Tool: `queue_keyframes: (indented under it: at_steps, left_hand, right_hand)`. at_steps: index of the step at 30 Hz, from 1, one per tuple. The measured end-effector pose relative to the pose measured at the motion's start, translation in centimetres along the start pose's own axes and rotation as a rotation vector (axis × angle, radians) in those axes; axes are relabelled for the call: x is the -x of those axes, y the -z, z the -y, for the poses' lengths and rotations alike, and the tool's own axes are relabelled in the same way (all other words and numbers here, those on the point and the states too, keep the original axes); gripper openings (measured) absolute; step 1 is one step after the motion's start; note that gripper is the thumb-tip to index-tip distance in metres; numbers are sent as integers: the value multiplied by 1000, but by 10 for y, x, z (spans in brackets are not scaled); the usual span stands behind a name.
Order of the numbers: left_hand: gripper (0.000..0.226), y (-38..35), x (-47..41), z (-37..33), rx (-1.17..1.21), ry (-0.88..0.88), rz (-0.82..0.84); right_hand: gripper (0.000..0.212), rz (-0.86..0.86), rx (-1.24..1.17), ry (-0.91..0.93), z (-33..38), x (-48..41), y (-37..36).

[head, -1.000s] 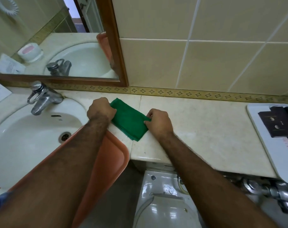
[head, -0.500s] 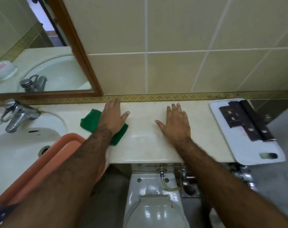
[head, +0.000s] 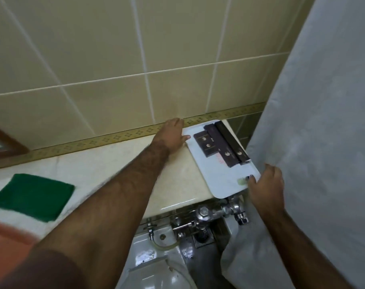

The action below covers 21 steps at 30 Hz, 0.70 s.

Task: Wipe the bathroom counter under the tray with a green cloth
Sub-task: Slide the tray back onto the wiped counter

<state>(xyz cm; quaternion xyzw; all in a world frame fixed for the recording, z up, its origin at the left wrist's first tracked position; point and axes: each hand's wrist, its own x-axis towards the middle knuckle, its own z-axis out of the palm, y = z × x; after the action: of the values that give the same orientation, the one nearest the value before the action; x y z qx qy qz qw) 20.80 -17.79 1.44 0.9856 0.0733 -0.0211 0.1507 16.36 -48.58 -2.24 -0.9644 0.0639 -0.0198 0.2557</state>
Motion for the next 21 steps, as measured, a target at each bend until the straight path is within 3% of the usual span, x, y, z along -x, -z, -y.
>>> queue_keyframes:
  at_steps: [4, 8, 11, 14, 21]
  left_hand:
    - [42, -22, -31, -13, -58, 53, 21]
    - [37, -39, -46, -20, -41, 149, -32]
    - [38, -51, -56, -22, 6, 216, -83]
    - [35, -57, -63, -23, 28, 274, -115]
    - [36, -43, -53, -17, 81, 329, -135]
  right_hand:
    - [66, 18, -206, -197, -31, -8, 3]
    - [27, 183, -595, -461, -48, -20, -2]
    - [19, 377, -950, -651, -45, -10, -1]
    - [15, 451, -1013, -646, -33, 4, -5]
    - [9, 305, -930, -647, -21, 1, -11]
